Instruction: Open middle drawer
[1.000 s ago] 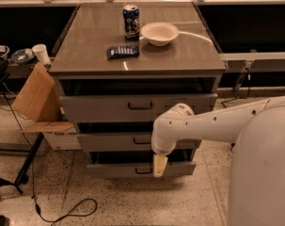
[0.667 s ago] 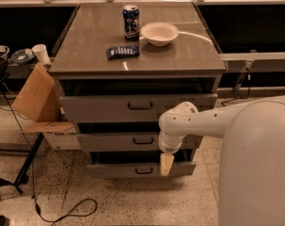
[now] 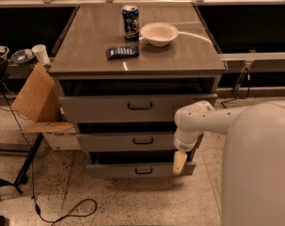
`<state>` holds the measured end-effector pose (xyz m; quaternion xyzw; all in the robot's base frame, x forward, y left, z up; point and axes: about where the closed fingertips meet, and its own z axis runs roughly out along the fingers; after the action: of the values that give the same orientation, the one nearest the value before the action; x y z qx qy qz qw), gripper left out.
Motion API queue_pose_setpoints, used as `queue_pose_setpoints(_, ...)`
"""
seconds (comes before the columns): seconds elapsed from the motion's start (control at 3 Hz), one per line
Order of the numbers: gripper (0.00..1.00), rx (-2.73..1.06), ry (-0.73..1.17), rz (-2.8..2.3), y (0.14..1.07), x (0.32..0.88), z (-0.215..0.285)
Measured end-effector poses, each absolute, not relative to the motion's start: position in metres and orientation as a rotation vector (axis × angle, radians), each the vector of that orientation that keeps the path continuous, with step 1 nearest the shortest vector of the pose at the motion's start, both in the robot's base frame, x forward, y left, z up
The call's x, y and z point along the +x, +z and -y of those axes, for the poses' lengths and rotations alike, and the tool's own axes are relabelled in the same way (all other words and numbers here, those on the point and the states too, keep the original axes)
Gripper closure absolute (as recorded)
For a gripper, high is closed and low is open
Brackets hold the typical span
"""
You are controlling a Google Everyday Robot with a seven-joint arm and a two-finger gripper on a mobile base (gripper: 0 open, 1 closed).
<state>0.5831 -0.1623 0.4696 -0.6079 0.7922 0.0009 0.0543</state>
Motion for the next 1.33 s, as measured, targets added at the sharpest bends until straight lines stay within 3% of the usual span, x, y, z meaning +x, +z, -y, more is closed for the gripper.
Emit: queue_pose_setpoints(1.33, 0.0, -1.472, 0.083, -2.644, 0.465, 0.6, 0.23)
